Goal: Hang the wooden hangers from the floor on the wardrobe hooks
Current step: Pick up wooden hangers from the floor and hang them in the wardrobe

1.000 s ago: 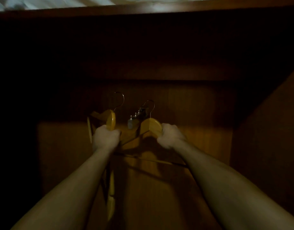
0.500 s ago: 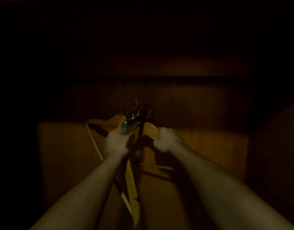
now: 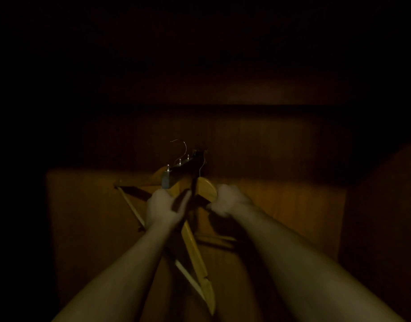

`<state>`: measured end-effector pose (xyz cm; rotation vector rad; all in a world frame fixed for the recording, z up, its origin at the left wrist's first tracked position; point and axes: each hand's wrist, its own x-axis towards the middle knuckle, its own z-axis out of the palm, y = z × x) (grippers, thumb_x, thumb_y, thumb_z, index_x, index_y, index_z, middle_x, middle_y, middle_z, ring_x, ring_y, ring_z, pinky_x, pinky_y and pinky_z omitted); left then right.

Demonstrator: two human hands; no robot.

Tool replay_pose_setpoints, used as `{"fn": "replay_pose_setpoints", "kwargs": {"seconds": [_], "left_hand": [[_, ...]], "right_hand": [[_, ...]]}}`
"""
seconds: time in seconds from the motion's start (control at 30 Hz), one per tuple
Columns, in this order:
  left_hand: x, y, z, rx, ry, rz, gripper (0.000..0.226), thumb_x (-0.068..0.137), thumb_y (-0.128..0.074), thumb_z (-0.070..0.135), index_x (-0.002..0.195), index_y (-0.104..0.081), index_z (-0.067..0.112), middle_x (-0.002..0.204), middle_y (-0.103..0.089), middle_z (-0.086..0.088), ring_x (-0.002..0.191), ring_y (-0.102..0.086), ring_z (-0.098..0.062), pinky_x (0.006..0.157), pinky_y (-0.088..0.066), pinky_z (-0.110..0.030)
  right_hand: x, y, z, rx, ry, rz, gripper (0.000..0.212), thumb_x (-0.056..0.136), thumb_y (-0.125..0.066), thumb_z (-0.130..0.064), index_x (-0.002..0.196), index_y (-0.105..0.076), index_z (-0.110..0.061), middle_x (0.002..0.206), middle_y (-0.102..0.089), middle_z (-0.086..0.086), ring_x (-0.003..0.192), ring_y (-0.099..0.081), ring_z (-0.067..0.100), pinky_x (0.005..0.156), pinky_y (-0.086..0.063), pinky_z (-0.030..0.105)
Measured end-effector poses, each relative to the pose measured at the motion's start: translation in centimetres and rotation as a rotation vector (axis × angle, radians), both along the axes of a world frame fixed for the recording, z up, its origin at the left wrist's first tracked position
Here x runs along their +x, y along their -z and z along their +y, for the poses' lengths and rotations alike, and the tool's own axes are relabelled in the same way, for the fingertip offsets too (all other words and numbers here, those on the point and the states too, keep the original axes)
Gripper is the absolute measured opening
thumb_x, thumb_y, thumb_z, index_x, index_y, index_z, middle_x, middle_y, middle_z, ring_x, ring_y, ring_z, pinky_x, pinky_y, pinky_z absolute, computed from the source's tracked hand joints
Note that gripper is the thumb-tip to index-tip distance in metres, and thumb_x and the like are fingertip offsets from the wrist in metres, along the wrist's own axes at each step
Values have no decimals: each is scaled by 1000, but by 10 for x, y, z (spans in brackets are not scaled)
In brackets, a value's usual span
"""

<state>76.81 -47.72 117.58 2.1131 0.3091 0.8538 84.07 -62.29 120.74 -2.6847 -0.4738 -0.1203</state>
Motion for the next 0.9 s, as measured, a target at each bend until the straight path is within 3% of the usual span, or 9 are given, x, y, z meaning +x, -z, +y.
{"fn": "replay_pose_setpoints", "kwargs": {"seconds": [0.17, 0.27, 0.37, 0.47, 0.57, 0.63, 0.77, 0.83, 0.9], "left_hand": [[-3, 7, -9, -95, 21, -66, 45, 87, -61, 55, 65, -55, 16, 61, -56, -4, 58, -58, -21, 56, -44, -27], [-8, 9, -13, -181, -35, -97, 52, 81, -61, 65, 65, -56, 16, 61, -59, -5, 59, -62, -23, 56, -47, -29], [-23, 10, -19, -279, -139, -97, 49, 82, -64, 61, 76, -60, 13, 70, -64, -4, 63, -61, -21, 55, -45, -28], [-46, 9, -19, -403, -170, -105, 44, 87, -61, 57, 87, -61, 13, 74, -62, -2, 60, -55, -17, 54, -42, -27], [-65, 9, -18, -447, -170, -142, 49, 86, -58, 61, 85, -57, 12, 69, -55, 1, 58, -49, -11, 51, -32, -26], [-82, 13, -12, -444, -154, -154, 55, 84, -58, 65, 86, -59, 10, 69, -56, 0, 60, -51, -12, 52, -32, -26], [-117, 23, -7, -389, -86, -143, 53, 82, -62, 63, 78, -56, 11, 65, -54, 1, 58, -50, -12, 52, -33, -27], [-138, 26, -6, -319, 13, -102, 48, 83, -64, 60, 72, -55, 14, 65, -56, 2, 60, -52, -10, 52, -33, -26], [-155, 32, 1, -195, 115, -33, 46, 80, -65, 63, 71, -57, 18, 67, -60, 3, 64, -58, -12, 54, -38, -27]], "right_hand": [[4, 0, -5, -10, -8, -34, 48, 89, -69, -39, 129, -50, -21, 102, -60, 0, 91, -63, 19, 87, -57, 41], [-4, 3, -5, 59, -43, -167, 55, 90, -64, -48, 133, -45, -20, 118, -57, 2, 105, -59, 23, 90, -55, 43], [-27, 5, -5, 145, -118, -244, 35, 95, -56, -51, 113, -56, -21, 105, -61, -1, 94, -61, 18, 82, -56, 40], [-64, 10, 2, 225, -224, 6, 28, 102, -46, -49, 95, -61, -26, 89, -64, -4, 78, -61, 13, 70, -53, 32], [-97, 16, 7, 320, -366, 319, 31, 104, -38, -51, 100, -60, -29, 103, -66, -1, 97, -64, 20, 90, -53, 40], [-122, 20, 10, 317, -419, 433, 21, 104, -43, -40, 101, -59, -26, 100, -64, 0, 94, -65, 21, 96, -51, 46], [-166, 35, 22, 350, -383, 529, 19, 97, -53, -9, 115, -58, -12, 81, -60, 3, 66, -59, 15, 70, -55, 36], [-185, 48, 28, 360, -309, 411, 8, 98, -55, -12, 101, -62, -15, 79, -57, 1, 63, -53, 13, 60, -53, 33], [-196, 60, 26, 330, -264, 241, 13, 98, -58, -21, 103, -67, -13, 76, -59, -1, 58, -51, 12, 49, -45, 26]]}}
